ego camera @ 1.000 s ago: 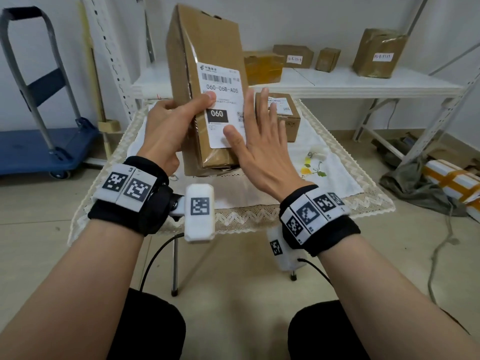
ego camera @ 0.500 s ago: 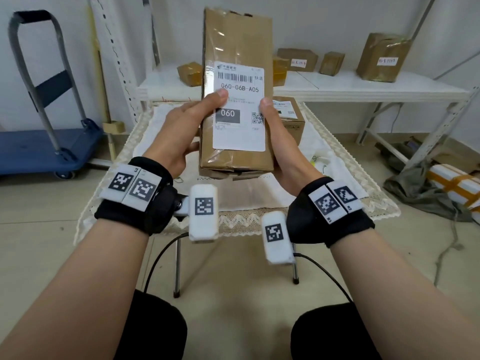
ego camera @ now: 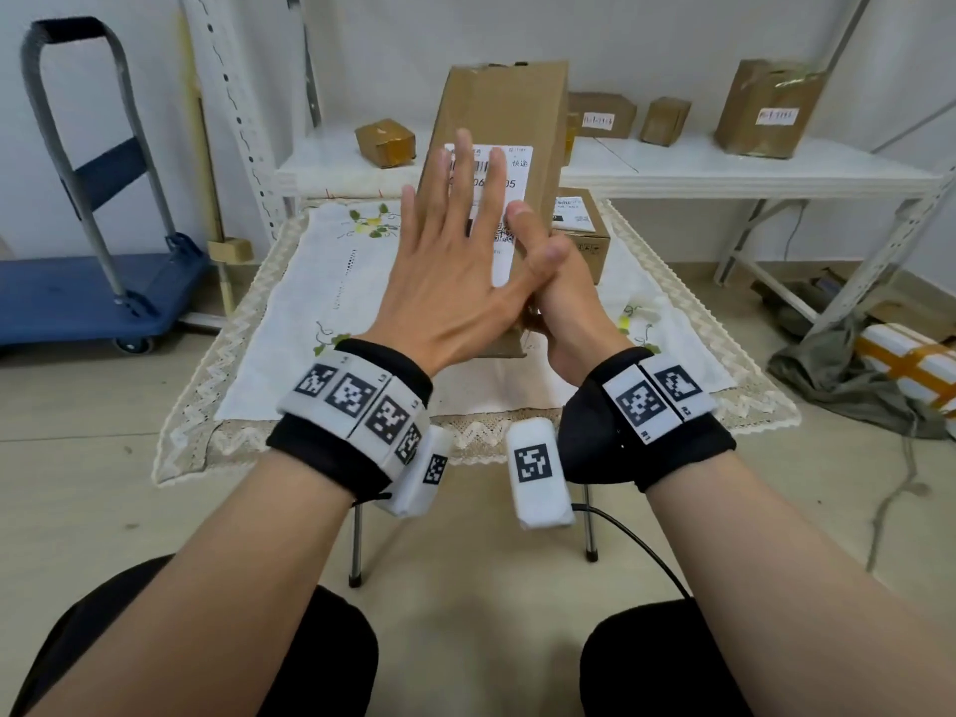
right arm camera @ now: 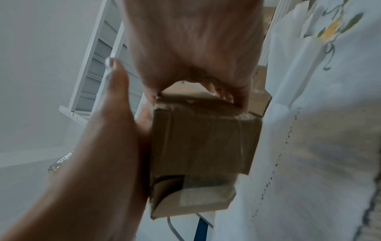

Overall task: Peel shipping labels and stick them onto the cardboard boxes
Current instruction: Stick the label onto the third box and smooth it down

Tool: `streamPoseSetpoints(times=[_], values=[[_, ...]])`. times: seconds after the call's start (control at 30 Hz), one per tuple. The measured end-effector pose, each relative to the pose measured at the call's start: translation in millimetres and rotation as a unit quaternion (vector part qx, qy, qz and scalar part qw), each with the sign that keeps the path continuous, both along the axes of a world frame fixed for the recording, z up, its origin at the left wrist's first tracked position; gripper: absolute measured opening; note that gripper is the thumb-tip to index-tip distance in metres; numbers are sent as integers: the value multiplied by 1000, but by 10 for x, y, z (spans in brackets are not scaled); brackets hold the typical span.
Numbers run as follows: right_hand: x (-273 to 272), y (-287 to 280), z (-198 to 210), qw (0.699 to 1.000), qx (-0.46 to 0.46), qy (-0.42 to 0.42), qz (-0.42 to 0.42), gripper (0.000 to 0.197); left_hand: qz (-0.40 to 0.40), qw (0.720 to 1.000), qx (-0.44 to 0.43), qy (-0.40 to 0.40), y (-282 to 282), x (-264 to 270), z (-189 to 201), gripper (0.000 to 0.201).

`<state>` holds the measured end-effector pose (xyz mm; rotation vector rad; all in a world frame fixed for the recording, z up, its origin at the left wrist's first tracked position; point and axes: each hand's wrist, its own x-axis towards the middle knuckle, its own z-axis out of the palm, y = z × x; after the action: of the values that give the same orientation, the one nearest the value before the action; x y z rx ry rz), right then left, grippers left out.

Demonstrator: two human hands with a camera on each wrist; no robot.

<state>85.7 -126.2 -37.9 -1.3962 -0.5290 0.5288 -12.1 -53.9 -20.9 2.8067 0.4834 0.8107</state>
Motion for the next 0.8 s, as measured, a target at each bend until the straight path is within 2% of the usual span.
streamPoseSetpoints(times=[0.23, 0.4, 0.5, 0.6, 0.8], values=[[67, -78, 64, 995, 62, -1, -75, 57, 16, 1000, -9, 13, 132, 47, -99, 95], [91, -123, 61, 993, 46, -7, -107, 66, 34, 998, -43, 13, 248, 16, -174, 98], [74, -112, 28, 994, 42, -2, -98, 68, 5, 1000, -19, -13, 126, 34, -134, 95], [55, -97, 40, 995, 42, -10, -89, 66, -15, 1000, -8, -7, 35, 70, -119, 91], [117, -144, 41, 994, 35, -19, -102, 62, 12, 996, -87, 13, 319, 54, -197, 90]])
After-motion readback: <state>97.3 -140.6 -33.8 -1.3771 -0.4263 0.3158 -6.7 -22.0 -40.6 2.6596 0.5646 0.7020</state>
